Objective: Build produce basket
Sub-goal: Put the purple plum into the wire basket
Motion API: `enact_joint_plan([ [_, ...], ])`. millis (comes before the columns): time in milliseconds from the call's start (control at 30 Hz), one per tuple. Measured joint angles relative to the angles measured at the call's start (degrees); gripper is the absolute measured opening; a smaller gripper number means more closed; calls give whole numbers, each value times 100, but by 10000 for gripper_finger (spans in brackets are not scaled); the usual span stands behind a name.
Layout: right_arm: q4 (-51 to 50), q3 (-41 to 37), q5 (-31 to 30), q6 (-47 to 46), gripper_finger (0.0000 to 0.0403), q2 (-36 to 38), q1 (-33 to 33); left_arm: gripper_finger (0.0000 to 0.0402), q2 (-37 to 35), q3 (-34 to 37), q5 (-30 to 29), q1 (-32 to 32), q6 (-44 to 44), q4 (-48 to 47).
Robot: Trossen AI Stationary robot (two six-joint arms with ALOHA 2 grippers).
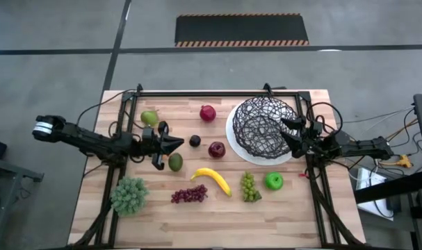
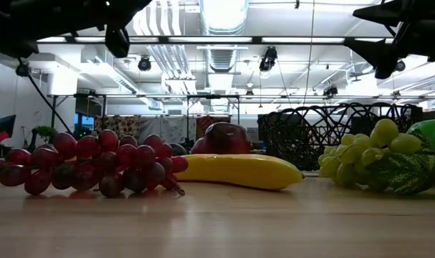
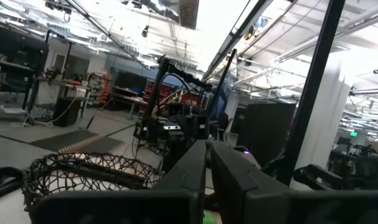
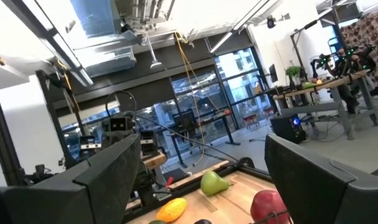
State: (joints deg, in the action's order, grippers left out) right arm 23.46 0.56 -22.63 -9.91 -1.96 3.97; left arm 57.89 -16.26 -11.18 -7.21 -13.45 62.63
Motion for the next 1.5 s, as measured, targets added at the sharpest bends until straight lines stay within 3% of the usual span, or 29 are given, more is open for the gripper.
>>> enact_joint_plan([
  [333, -63, 0, 34, -15, 325, -4, 0, 8, 1056, -889, -26, 2, -124, -60],
  [500, -185, 41, 71, -17, 325, -4, 0, 8, 1485, -1320, -278, 12, -299, -633],
  [633, -653, 372, 304, -2, 325, -8, 0, 8, 1654, -1733, -496, 139, -868, -1788],
  [900, -1645, 765, 527, 48, 325, -4, 0, 8, 1631, -2798, -496, 246, -1999, -5326],
  [1233, -1771, 761, 789, -67, 325, -2, 0, 8, 1786, -3841, -382, 244, -5077, -9141],
  [1367, -1780, 841, 789, 82, 325, -8, 0, 8, 1999, -3948, -338, 254, -5050, -9425],
  [1500, -1912, 931, 810, 157, 325, 0, 0, 8, 2227, -4027, 709, 398, -5243, -9550],
])
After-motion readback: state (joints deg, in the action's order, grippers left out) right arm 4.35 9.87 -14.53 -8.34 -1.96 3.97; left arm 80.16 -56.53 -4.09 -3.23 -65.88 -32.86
